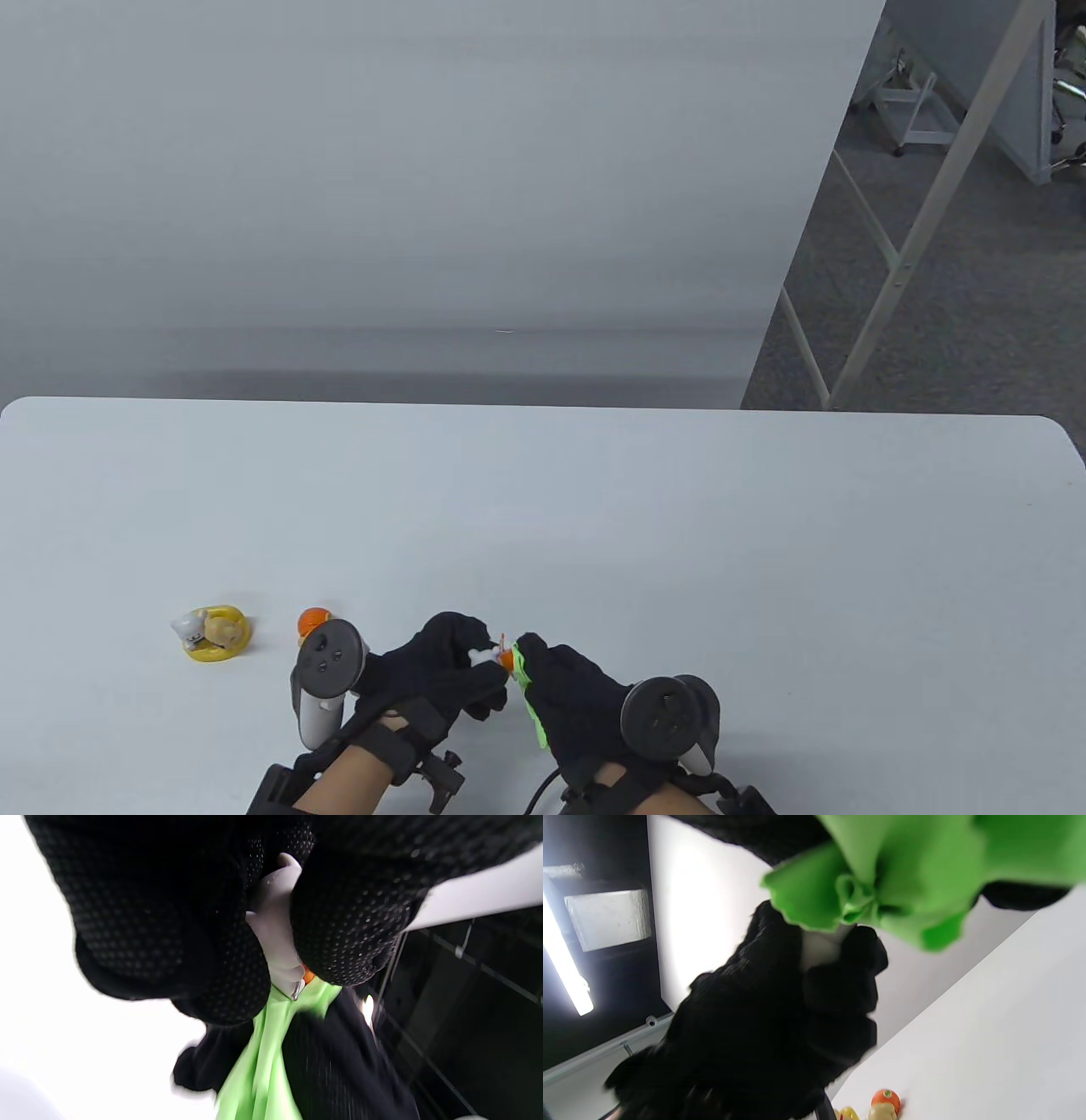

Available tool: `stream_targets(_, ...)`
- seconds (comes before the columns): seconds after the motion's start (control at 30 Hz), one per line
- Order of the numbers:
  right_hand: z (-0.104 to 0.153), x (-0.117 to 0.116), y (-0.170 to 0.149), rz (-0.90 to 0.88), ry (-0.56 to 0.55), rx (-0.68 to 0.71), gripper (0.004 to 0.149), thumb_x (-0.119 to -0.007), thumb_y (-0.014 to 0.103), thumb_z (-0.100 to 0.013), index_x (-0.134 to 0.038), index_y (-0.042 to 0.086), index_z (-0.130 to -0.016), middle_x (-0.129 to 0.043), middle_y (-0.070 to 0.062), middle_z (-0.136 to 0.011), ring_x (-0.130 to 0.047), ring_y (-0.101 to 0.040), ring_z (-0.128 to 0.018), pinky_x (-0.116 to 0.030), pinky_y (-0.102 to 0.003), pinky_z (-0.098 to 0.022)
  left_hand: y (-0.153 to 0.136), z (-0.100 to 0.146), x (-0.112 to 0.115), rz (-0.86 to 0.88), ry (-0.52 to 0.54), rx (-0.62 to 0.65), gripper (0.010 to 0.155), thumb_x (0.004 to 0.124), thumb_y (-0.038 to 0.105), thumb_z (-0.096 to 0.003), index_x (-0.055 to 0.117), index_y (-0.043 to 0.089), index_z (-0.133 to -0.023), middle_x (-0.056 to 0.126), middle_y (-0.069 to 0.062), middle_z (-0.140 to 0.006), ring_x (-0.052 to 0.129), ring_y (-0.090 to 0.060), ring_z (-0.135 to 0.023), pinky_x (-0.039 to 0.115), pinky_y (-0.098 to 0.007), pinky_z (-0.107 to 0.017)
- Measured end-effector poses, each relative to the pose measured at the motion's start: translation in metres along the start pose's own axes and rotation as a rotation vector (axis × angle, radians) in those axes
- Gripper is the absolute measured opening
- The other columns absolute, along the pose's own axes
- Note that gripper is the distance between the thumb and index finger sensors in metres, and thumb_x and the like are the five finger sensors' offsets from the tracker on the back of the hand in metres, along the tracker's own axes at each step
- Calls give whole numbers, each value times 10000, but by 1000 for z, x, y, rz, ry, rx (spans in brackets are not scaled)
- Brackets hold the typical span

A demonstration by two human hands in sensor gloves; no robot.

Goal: Dust the small ornaments

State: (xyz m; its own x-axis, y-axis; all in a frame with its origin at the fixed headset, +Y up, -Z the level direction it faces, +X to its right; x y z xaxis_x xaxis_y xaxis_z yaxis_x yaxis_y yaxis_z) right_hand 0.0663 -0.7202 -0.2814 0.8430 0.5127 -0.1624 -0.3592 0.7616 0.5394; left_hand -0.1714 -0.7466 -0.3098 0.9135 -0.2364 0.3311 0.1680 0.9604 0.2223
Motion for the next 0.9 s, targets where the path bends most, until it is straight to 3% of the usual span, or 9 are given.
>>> stream_targets(0.1, 0, 1, 1, -5, 5, 6, 459, -786, 102, -535, -712, -41, -964, -877, -426, -743, -964, -470, -467, -833, -709, -410, 4, -5, -2, 0, 17, 19, 613, 1029, 382, -384, 775, 79, -853, 996, -182, -741, 1235, -266, -388, 1119, -389, -237)
stream_targets(0.2, 5, -5, 1, 59, 118, 24, 478, -785, 103, -538, -666, -76, -965, -873, -427, -750, -966, -469, -473, -834, -709, -417, -1, -1, -11, -25, 92, -5, 608, 1024, 377, -389, 778, 77, -858, 996, -181, -746, 1233, -272, -395, 1120, -390, -236)
stream_targets(0.3, 1, -2, -2, 31, 102, 8, 469, -788, 102, -538, -689, -60, -967, -873, -426, -752, -962, -472, -476, -829, -712, -420, -2, -2, -6, -33, 48, -1, 606, 1029, 372, -382, 788, 76, -853, 1001, -183, -744, 1237, -279, -390, 1119, -398, -235)
stream_targets(0.37, -3, 5, -5, -30, 22, -23, 455, -791, 95, -534, -723, -37, -964, -868, -436, -744, -953, -483, -467, -817, -720, -415, 5, -5, 4, -47, -28, 7, 602, 1031, 371, -379, 793, 83, -851, 1003, -175, -749, 1237, -283, -396, 1119, -400, -240)
stream_targets(0.43, 1, 5, -2, 26, 25, 19, 455, -786, 99, -536, -720, -35, -966, -871, -433, -741, -958, -473, -462, -827, -712, -410, 11, -6, 1, -57, 14, 2, 610, 1029, 381, -381, 790, 78, -854, 1003, -172, -746, 1238, -270, -384, 1123, -384, -229)
stream_targets(0.5, 4, 4, 0, 63, 106, 12, 469, -793, 103, -536, -694, -72, -959, -880, -427, -743, -968, -470, -466, -834, -711, -412, 7, -6, -10, -8, 89, -17, 612, 1026, 383, -390, 787, 74, -860, 1002, -175, -749, 1238, -263, -385, 1124, -378, -229)
stream_targets(0.57, 3, 7, 1, 85, 165, 11, 449, -806, 110, -534, -747, -25, -958, -883, -420, -746, -966, -472, -470, -829, -712, -418, 10, -8, -24, 8, 146, 3, 614, 1032, 376, -402, 788, 72, -877, 993, -176, -770, 1233, -276, -407, 1119, -387, -247)
stream_targets(0.7, 1, 30, -2, 110, 55, -16, 453, -805, 110, -536, -743, -38, -960, -882, -424, -740, -964, -472, -461, -828, -710, -413, 40, -27, -38, -295, 108, 39, 600, 1058, 327, -386, 832, 134, -907, 907, -149, -904, 1186, -312, -517, 1094, -427, -323)
stream_targets(0.9, 11, 52, -13, 164, -22, -97, 452, -805, 113, -539, -745, -30, -964, -880, -423, -745, -961, -475, -466, -822, -711, -417, 69, -104, -28, -701, -30, 31, 579, 1000, 247, -416, 839, 119, -957, 841, -203, -965, 1127, -343, -625, 1068, -452, -397)
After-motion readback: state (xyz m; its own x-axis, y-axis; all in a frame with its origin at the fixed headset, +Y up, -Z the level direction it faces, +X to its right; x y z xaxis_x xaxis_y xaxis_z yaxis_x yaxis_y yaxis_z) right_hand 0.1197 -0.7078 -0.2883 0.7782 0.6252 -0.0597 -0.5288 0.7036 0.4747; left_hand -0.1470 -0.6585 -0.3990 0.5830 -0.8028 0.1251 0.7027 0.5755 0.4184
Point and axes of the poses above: the tracker on the back of each hand, its own y axis roughly to the thumb side, its own z axis roughly from the fingertips to the wrist, x = y × z, the point moved 1 cm from there along -z, roughly from the wrist to the fingertips
